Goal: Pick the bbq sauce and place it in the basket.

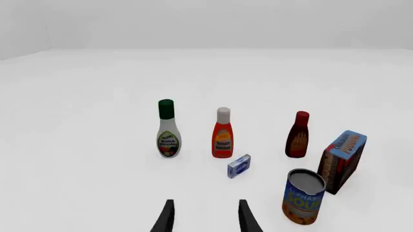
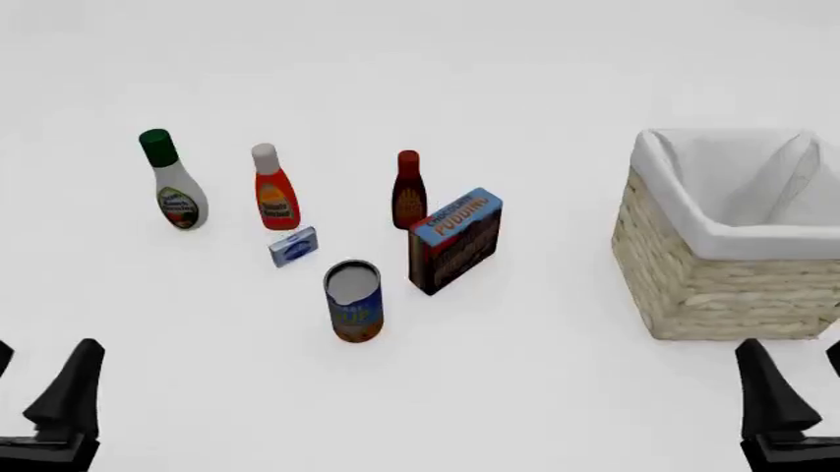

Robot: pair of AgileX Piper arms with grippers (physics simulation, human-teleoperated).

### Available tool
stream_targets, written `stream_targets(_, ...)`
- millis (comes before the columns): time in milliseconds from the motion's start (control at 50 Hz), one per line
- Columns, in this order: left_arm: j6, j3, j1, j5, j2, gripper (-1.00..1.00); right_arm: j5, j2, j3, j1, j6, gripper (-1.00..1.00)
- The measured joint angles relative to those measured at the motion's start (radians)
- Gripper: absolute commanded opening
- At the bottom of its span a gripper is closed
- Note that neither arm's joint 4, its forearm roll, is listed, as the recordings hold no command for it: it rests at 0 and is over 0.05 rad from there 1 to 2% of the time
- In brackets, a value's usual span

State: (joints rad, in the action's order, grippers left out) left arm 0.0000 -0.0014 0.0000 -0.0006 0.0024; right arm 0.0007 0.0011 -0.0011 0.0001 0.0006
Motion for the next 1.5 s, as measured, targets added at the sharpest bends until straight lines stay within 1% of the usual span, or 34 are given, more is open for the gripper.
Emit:
stream_targets(180,0.000,-0.002,0.000,-0.001,0.003,1.00,-0.022,0.043,-0.015,0.014,-0.018,1.00)
stream_targets(380,0.000,-0.002,0.000,-0.001,0.004,1.00,-0.059,0.147,-0.090,0.038,-0.043,1.00)
stream_targets(520,0.000,-0.003,0.000,-0.001,0.005,1.00,-0.089,0.248,-0.159,0.062,-0.062,1.00)
stream_targets(680,0.000,-0.003,0.000,-0.001,0.005,1.00,-0.097,0.345,-0.248,0.087,-0.083,1.00)
stream_targets(880,0.000,-0.003,0.000,-0.001,0.005,1.00,-0.076,0.450,-0.363,0.116,-0.103,1.00)
stream_targets(1200,0.000,-0.003,0.000,-0.001,0.005,1.00,-0.009,0.628,-0.552,0.152,-0.144,1.00)
stream_targets(1360,0.000,-0.003,0.000,-0.001,0.005,1.00,0.022,0.703,-0.626,0.161,-0.139,1.00)
stream_targets(1500,0.000,-0.003,0.000,-0.001,0.005,1.00,0.055,0.763,-0.699,0.166,-0.123,1.00)
